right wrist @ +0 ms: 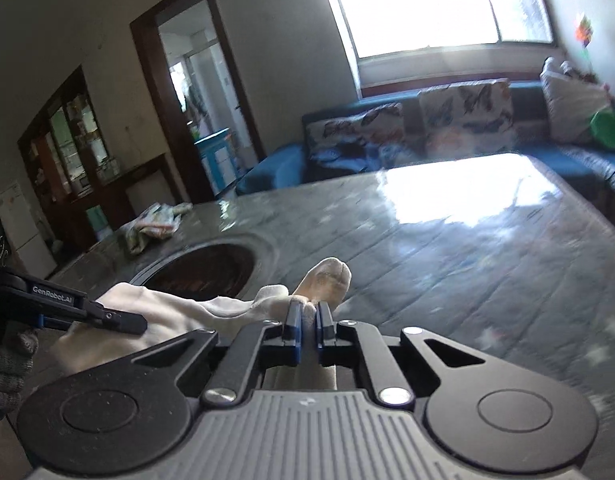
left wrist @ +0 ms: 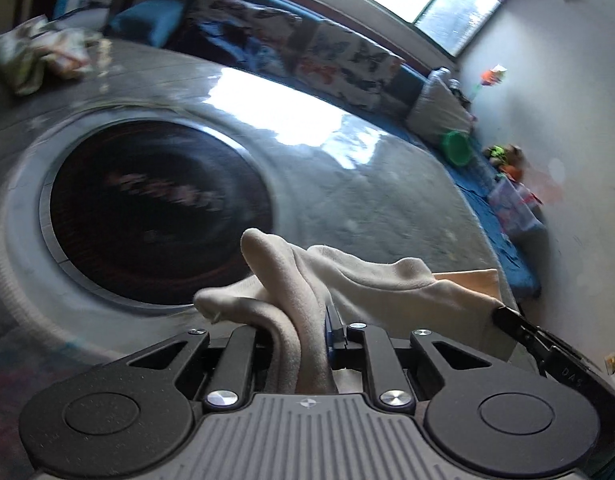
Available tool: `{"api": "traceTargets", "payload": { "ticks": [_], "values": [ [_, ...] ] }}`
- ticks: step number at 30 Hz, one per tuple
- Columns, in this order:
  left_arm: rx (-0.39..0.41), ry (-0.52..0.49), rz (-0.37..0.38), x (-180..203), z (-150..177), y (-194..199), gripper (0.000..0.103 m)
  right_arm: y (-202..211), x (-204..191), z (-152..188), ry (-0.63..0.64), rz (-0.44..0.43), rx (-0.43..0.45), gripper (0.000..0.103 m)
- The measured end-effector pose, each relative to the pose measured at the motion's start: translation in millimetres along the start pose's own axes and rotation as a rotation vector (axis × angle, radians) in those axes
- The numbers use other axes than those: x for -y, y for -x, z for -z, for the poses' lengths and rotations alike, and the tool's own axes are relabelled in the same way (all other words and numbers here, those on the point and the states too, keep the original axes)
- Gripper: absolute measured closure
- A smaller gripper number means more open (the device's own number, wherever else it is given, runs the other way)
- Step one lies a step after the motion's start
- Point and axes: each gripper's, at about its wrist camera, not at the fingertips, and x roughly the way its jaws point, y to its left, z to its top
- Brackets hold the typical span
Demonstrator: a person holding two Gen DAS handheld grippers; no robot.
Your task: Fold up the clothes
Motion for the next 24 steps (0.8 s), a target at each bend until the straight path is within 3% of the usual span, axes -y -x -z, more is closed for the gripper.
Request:
{"api": "traceTargets", "payload": {
  "ticks": [9, 14, 22, 24],
  "values": [
    [-0.022, -0.123, 0.081, 73.6, -14.6, -43.3, 0.087, 36.5, 39.4, -23.5, 0.019, 0.185, 0.055, 0.097],
    [-0.027, -0.195, 0.089, 102.5, -12.7, -66.8, 0.087, 44.6, 63.7, -30.9, 0.008, 0.272, 0.068, 0.097],
    [-0.119, -0.213, 0.051, 106.2, 0.7, -109.1, 0.085, 22.7, 103.1, -13.9, -0.046, 0.351, 0.001, 0.097],
    [-0.132, -0.217, 0.029, 101.6, 3.2, -113.6, 0.079, 13.4, 111.6, -6.9, -0.064, 0.367, -0.018, 0.097]
  ]
}}
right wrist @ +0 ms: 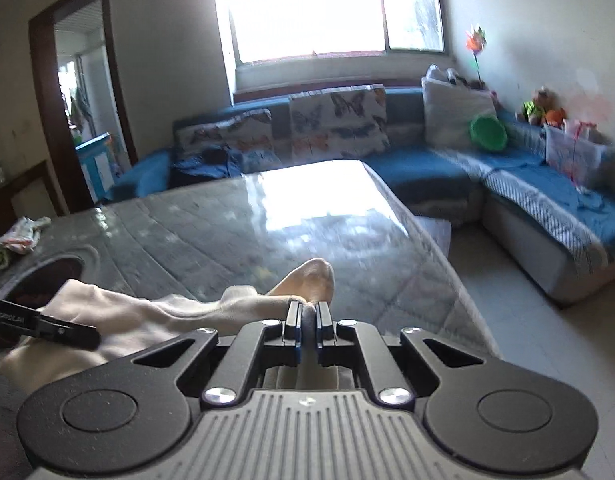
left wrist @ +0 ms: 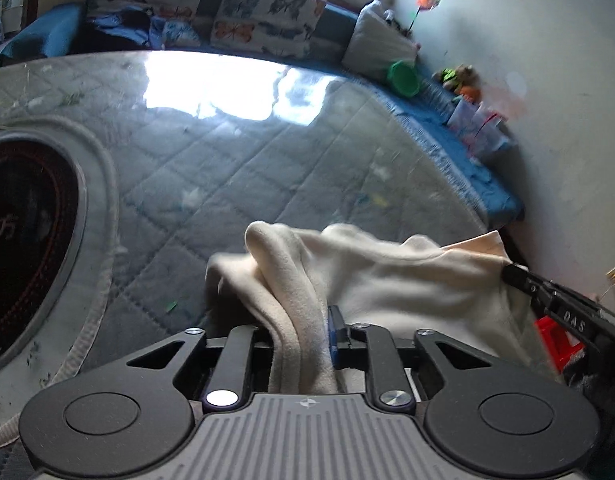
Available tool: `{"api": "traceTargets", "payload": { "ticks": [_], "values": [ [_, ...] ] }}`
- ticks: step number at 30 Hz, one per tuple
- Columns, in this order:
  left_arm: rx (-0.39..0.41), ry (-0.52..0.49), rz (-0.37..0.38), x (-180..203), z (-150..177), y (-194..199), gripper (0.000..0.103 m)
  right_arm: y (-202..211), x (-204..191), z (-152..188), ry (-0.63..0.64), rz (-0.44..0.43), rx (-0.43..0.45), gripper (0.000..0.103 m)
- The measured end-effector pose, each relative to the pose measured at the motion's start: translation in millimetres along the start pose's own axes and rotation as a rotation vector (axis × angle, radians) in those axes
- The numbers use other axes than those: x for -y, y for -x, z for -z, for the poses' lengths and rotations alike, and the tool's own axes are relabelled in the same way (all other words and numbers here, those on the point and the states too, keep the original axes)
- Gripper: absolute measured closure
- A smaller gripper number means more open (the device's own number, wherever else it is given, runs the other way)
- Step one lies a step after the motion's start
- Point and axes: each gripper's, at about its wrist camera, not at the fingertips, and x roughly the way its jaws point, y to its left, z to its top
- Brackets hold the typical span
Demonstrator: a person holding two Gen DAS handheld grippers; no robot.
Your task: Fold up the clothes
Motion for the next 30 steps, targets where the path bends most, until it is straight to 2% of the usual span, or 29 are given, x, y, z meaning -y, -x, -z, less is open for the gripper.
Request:
{"api": "traceTargets", "payload": {
  "ticks": [2, 4, 8, 14, 20, 22, 24, 30],
  "values": [
    [0.005, -0.006, -0.013, -5.8, 2.2, 1.1, 0.068, -10.0, 4.8, 3.8, -0.016, 0.015, -0.024, 0.095],
    [0.011, -0.014, -0.039, -9.5, 3.9, 5.3, 0.058, -16.0, 6.8, 5.9, -0.012, 0.035, -0.038, 0.089],
    [0.025, -0.03, -0.081, -18.4, 4.0, 12.0, 0.056, -14.8, 5.9, 4.0, 0.0, 0.052, -0.023, 0.087],
    [0.08, -0.021, -0.133, -20.8, -3.3, 20.0, 0.057, -21.8, -14.9, 2.7, 0.032, -0.047, -0.032, 0.085],
    [0.089, -0.002, -0.109, -19.8, -15.8, 15.6, 0.056, -47.8, -36.3, 13.3, 0.049, -0.081, -0.087, 0.081],
    [0.087, 0.02, -0.09, -22.7, -20.8, 11.7, 0.055, -52.1, -38.8, 15.2, 0.045, -0.083, -0.09, 0.071],
    [0.071, 0.055, -0.066, -27.8, -26.2, 6.4, 0.053, -52.9, -41.1, 18.7, 0.046, -0.087, -0.091, 0.066],
    [0.016, 0.135, -0.009, -38.0, -38.9, -12.5, 0.051, -48.2, -46.6, 26.9, 0.074, -0.091, -0.074, 0.056]
  ]
}}
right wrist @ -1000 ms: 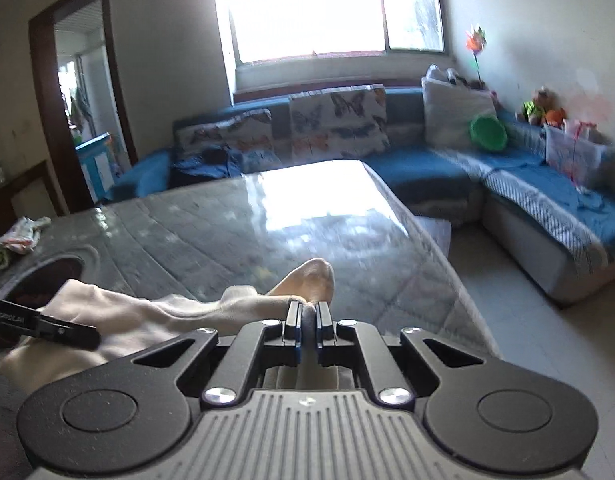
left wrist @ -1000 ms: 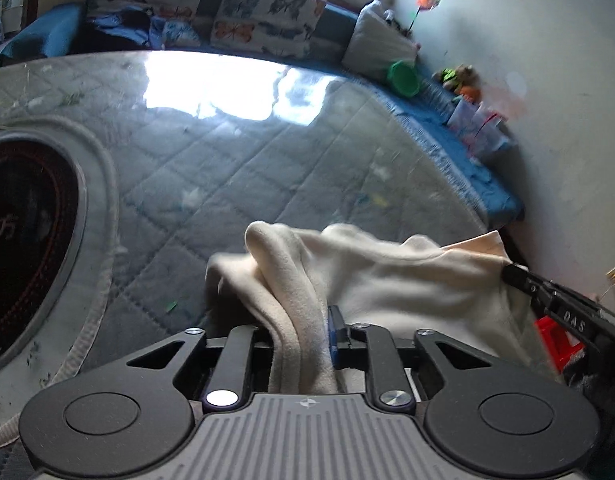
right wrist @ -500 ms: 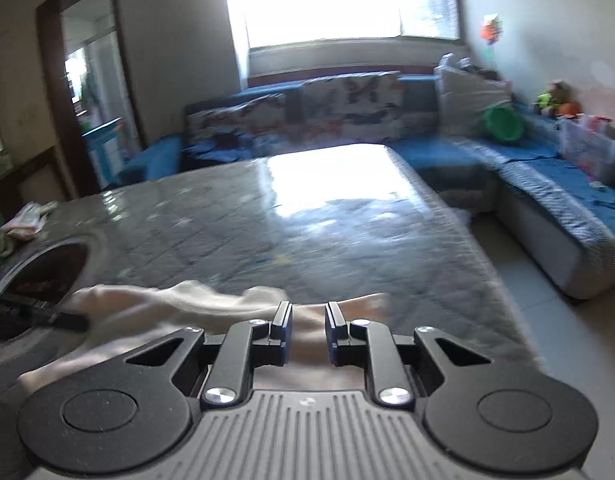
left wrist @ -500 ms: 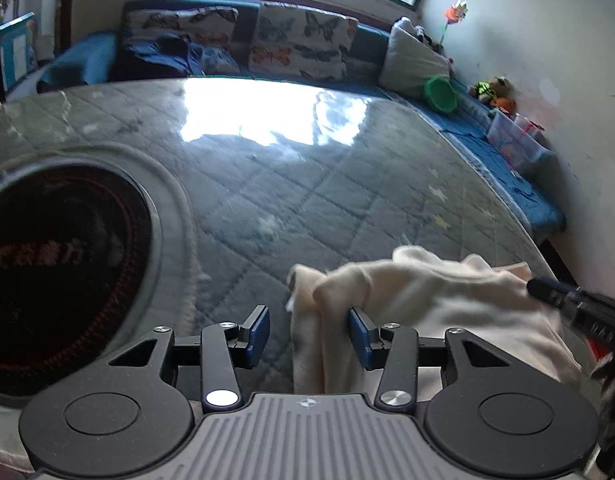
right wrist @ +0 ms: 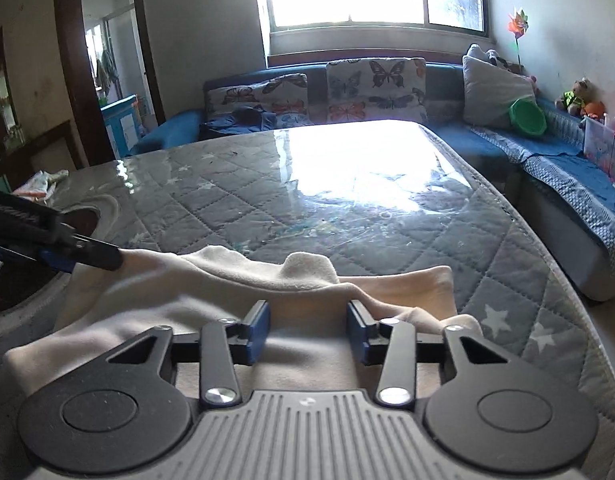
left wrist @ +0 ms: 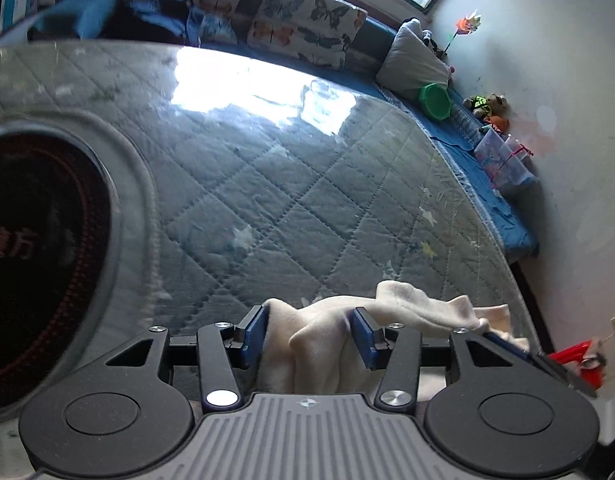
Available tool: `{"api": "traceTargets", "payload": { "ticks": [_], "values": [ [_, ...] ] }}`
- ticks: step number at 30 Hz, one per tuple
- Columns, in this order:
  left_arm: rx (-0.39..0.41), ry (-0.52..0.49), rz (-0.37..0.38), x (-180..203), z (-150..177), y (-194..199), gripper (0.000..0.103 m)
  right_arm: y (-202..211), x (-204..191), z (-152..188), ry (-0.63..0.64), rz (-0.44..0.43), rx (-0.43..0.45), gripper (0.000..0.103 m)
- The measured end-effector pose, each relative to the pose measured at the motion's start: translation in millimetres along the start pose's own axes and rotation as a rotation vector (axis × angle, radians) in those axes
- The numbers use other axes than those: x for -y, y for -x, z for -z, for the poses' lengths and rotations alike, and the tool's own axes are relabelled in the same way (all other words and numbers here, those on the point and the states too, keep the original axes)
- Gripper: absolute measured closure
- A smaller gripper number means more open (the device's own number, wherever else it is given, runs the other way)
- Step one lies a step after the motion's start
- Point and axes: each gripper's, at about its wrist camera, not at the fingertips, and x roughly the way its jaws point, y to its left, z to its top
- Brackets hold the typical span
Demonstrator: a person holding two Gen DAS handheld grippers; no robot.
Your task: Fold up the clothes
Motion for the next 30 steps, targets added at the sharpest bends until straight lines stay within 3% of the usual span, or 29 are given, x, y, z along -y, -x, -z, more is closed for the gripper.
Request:
{"api": "traceTargets", "payload": {
  "ticks": [3, 5, 8, 13, 16, 18, 21, 30],
  "values": [
    [0.004, 0.023, 0.016, -1.9, -4.2, -6.3, 0.055, 1.5, -0.7, 2.7, 0.006, 0.0, 0.005, 0.054],
    [0.007, 0.038, 0.047, -2.9, -5.5, -8.0, 0.076, 2.3, -0.9, 4.3, 0.01, -0.004, 0.007, 0.053],
    [0.045, 0.024, 0.127, -2.8, -2.9, -1.4, 0.084, 3.3, -0.9, 5.6, 0.013, -0.003, 0.01, 0.052],
    [0.162, -0.186, 0.266, 12.2, 15.1, 30.2, 0.087, 4.9, -0.1, 6.4, 0.018, -0.009, 0.01, 0.047],
    [0.192, -0.349, 0.305, 24.8, 26.5, 43.5, 0.09, 6.0, 0.5, 7.7, 0.019, -0.012, 0.009, 0.045],
    [0.199, -0.443, 0.303, 32.6, 33.6, 46.8, 0.09, 6.5, 0.3, 8.3, 0.022, -0.013, 0.009, 0.044],
    [0.174, -0.495, 0.262, 35.3, 38.7, 42.1, 0.089, 6.0, -0.8, 7.1, 0.027, -0.012, 0.008, 0.042],
    [0.084, -0.408, 0.174, 28.5, 33.9, 14.4, 0.083, 7.2, -1.8, 4.3, 0.031, -0.012, 0.012, 0.041]
  ]
}}
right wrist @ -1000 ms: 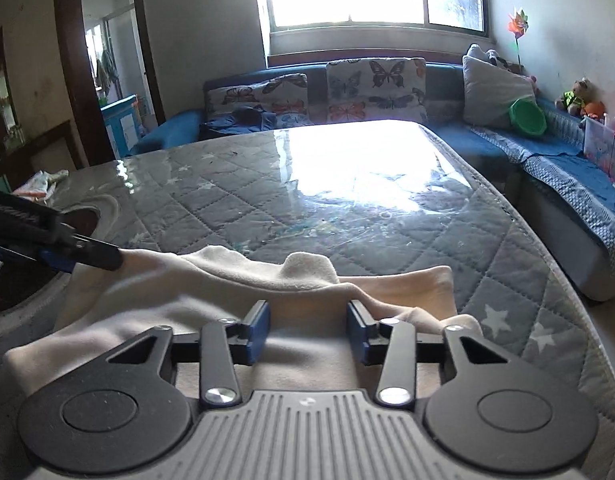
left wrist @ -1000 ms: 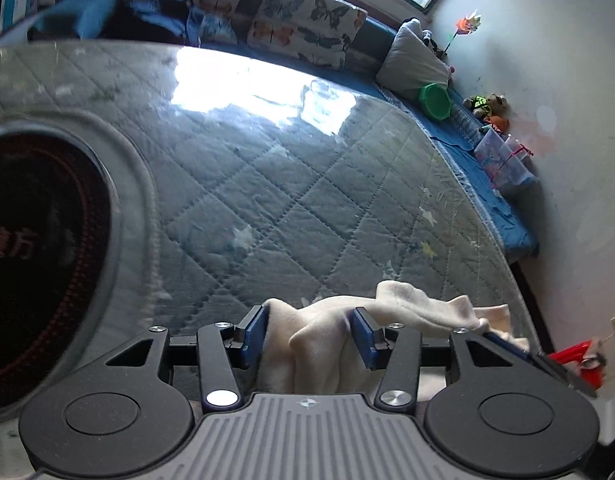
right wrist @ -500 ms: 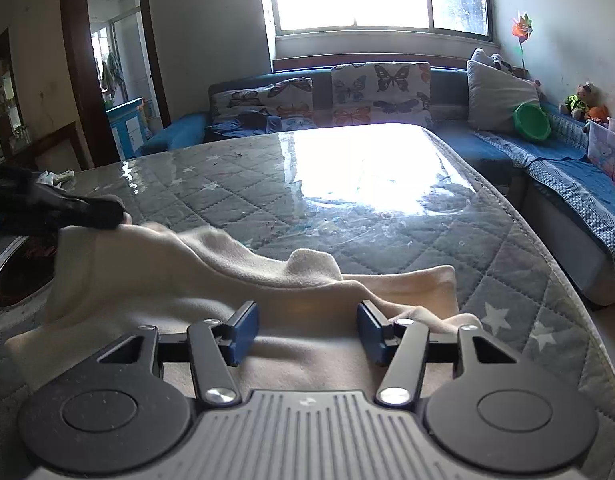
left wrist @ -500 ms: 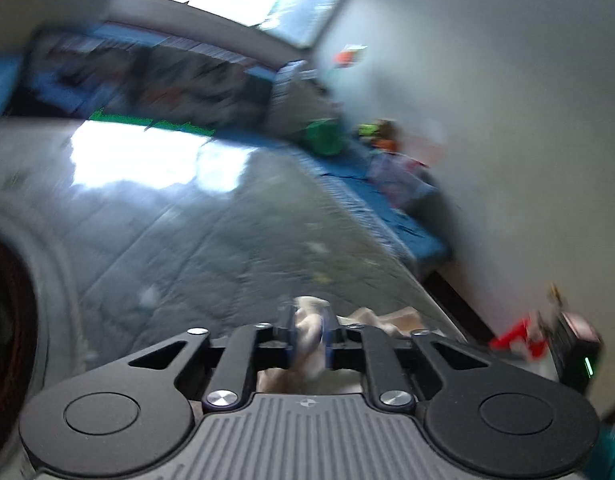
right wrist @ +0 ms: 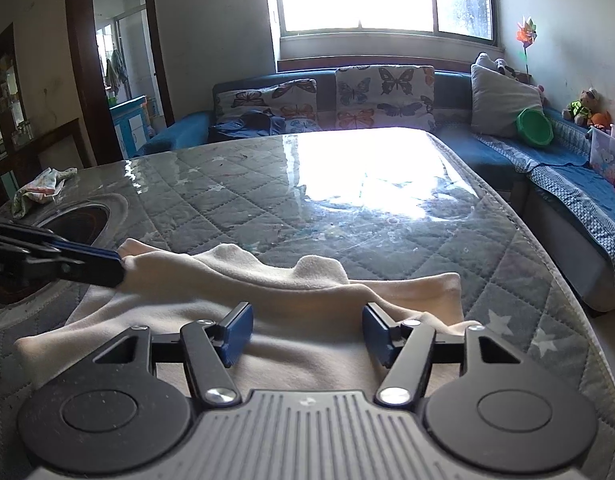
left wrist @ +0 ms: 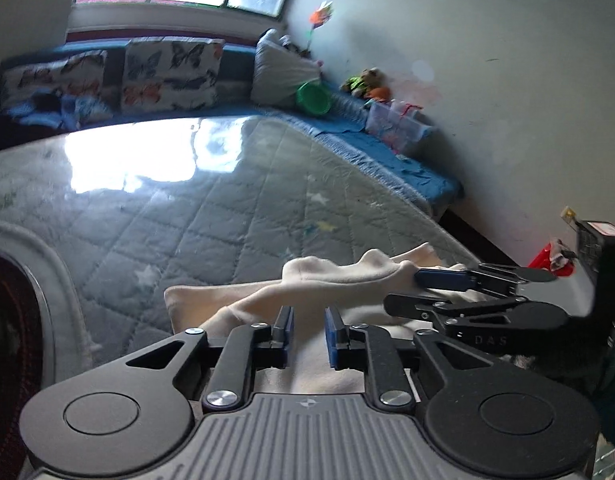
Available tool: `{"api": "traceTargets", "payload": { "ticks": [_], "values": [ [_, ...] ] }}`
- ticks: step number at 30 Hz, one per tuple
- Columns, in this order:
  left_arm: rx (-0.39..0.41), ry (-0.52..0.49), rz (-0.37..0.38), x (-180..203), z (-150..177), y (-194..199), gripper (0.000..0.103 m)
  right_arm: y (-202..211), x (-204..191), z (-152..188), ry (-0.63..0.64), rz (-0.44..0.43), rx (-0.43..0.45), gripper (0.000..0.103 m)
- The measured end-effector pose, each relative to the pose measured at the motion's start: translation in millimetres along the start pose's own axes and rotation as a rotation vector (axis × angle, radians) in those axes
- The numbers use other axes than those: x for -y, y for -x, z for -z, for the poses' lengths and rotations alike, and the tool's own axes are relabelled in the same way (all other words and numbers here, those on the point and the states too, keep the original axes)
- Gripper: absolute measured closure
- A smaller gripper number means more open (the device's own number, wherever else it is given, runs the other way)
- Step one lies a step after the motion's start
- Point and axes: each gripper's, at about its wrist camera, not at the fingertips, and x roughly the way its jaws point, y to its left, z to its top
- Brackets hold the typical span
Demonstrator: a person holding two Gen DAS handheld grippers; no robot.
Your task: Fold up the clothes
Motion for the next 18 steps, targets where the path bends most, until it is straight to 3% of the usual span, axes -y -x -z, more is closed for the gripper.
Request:
{"api": "traceTargets", "payload": {
  "ticks": [3, 7, 12, 18],
  "values": [
    [-0.04, 0.061, -0.051, -7.5, -0.8, -15.6, 0.083, -3.9, 2.3, -1.3, -0.014, 0.013, -0.01, 0.041],
    [-0.053, 0.124, -0.041, -15.6, -1.7, -18.4, 0.081, -4.8, 3.1, -8.6, -0.033, 0.026, -0.014, 0.041],
    [-0.031, 0.078, -0.012, -2.3, -1.3, -8.3, 0.072, -10.9, -8.5, -20.3, 0.021, 0.04, -0.037, 0.041],
    [-0.029, -0.024, 0.042, 23.9, 15.8, 2.7, 0.07, -27.5, -12.2, -30.5, 0.049, 0.062, -0.081, 0.037]
  ]
}}
